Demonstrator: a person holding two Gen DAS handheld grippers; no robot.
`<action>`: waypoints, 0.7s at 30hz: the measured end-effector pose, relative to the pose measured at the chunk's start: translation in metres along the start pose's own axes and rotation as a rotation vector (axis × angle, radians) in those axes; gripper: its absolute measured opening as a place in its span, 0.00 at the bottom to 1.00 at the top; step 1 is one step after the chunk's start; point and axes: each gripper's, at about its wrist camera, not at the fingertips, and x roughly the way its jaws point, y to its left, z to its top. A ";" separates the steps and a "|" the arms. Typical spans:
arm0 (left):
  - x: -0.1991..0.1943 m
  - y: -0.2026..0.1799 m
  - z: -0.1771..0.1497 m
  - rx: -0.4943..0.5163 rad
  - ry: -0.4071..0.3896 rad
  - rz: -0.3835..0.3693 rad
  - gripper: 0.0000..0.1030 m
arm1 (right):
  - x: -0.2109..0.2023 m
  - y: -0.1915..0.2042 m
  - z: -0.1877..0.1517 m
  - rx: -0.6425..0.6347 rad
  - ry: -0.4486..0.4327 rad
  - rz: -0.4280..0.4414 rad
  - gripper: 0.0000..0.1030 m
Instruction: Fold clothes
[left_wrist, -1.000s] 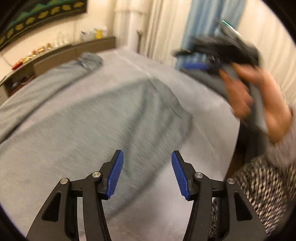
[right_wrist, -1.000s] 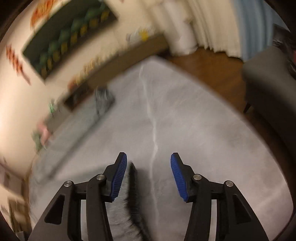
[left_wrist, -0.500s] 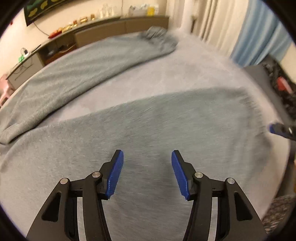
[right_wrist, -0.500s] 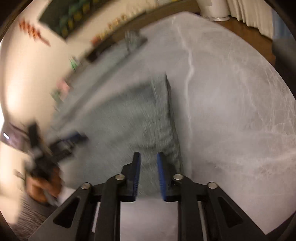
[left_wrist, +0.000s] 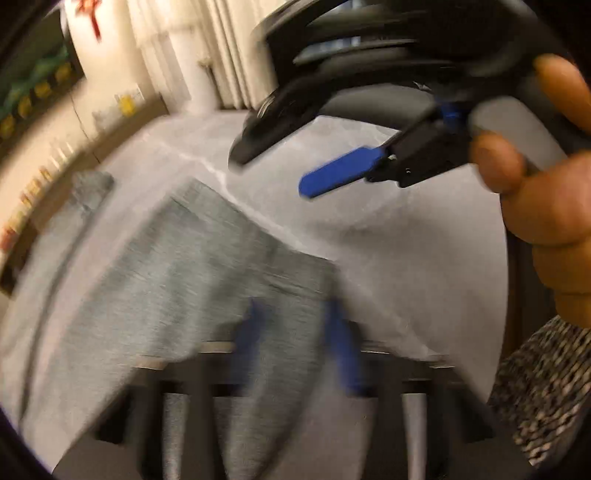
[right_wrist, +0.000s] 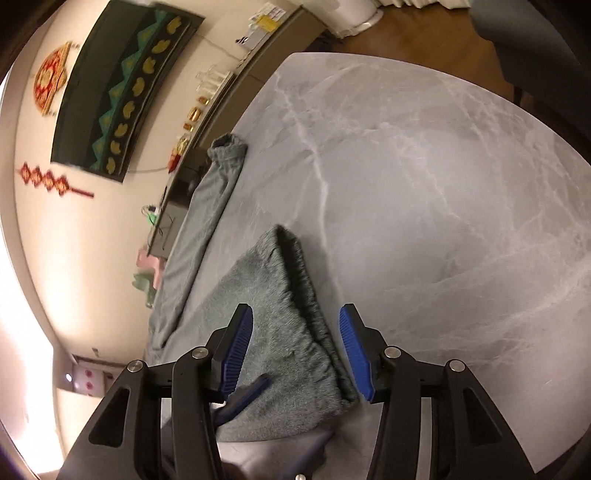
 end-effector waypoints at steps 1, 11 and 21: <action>0.001 0.012 0.003 -0.040 -0.009 -0.015 0.11 | -0.004 -0.003 0.001 0.023 -0.013 0.032 0.50; -0.064 0.203 -0.023 -0.833 -0.341 -0.557 0.08 | -0.017 -0.003 0.012 0.132 -0.075 0.249 0.55; -0.081 0.181 -0.023 -0.787 -0.316 -0.574 0.08 | 0.097 0.043 0.017 0.205 0.203 0.411 0.66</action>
